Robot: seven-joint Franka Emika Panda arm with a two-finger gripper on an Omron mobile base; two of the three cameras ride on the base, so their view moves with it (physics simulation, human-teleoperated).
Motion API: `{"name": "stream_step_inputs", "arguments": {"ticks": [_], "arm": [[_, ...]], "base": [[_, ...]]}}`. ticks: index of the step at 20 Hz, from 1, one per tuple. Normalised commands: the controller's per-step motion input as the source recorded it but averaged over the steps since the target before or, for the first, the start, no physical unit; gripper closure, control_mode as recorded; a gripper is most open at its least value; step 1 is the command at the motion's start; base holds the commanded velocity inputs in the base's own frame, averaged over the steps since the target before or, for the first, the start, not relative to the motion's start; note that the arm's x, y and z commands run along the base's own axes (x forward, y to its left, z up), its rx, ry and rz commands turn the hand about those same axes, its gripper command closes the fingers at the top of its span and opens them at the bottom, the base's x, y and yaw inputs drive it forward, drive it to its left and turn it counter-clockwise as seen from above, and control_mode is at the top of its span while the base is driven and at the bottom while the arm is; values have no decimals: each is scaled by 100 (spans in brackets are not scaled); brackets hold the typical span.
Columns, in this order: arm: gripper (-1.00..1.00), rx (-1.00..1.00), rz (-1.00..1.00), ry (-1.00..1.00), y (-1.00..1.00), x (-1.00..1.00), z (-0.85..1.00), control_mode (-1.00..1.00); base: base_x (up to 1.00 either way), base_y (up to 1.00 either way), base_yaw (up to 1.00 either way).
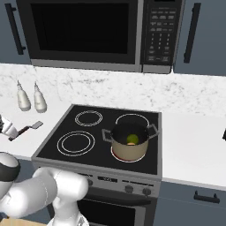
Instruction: Put the lime and onion in the pot. Retrieve the spatula and lightly stir the vegetables in the pot.
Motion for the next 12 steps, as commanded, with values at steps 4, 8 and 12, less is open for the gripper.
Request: {"name": "stream_step_inputs", "arguments": {"ticks": [4,8,12], "arm": [[-100,0,0,1,22,27,-27,-100],[-100,0,0,3,14,29,-35,-100],[-100,0,0,2,9,34,-27,-100]], "base": [[0,0,0],[0,0,0],[0,0,0]]}}
